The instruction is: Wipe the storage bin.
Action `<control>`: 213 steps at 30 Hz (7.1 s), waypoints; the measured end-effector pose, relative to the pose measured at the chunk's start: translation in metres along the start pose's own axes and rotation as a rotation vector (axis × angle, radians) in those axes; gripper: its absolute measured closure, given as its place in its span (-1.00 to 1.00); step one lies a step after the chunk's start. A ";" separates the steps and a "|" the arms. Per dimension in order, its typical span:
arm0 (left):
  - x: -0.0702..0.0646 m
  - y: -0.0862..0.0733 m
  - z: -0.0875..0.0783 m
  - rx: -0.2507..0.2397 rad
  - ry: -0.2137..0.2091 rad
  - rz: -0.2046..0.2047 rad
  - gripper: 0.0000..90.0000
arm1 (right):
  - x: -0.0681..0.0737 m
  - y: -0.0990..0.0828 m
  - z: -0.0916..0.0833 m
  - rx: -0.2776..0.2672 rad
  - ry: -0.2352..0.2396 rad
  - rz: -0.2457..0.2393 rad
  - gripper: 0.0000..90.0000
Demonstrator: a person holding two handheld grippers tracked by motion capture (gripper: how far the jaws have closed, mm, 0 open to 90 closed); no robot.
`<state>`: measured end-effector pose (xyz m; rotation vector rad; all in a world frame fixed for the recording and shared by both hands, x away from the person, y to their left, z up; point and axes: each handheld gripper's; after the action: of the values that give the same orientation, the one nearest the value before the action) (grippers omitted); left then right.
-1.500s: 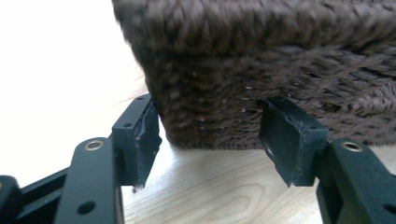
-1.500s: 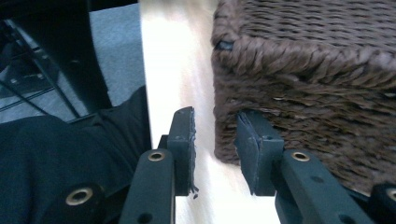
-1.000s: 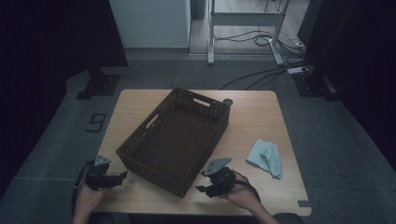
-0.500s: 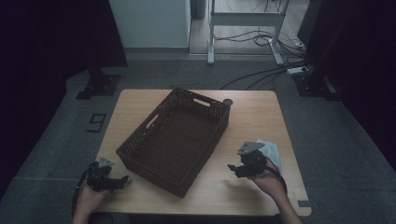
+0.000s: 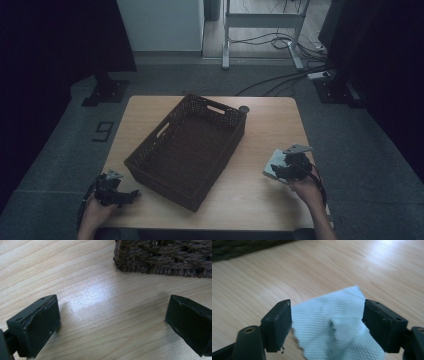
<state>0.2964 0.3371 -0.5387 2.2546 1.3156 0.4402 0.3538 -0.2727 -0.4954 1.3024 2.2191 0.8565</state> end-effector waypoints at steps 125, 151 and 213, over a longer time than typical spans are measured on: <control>-0.003 0.002 0.004 -0.028 -0.001 0.007 -1.00 | 0.079 0.103 0.047 -0.134 0.288 -0.182 0.77; 0.000 -0.003 0.006 -0.083 -0.022 0.042 -1.00 | 0.119 0.080 0.027 -0.132 0.403 -0.245 0.75; 0.001 -0.003 0.009 -0.126 -0.017 0.043 -1.00 | 0.234 0.041 -0.023 -0.114 0.675 -0.498 0.76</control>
<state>0.2994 0.3371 -0.5482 2.1810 1.1992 0.5040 0.2551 -0.0577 -0.4623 0.3750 2.7538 1.3166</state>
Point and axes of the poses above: each handheld gripper's, and its own axes: z roughly forward along the jaws, y roughly out of its top, x roughly to its left, and after that the axes turned 4 degrees about z, right-handed
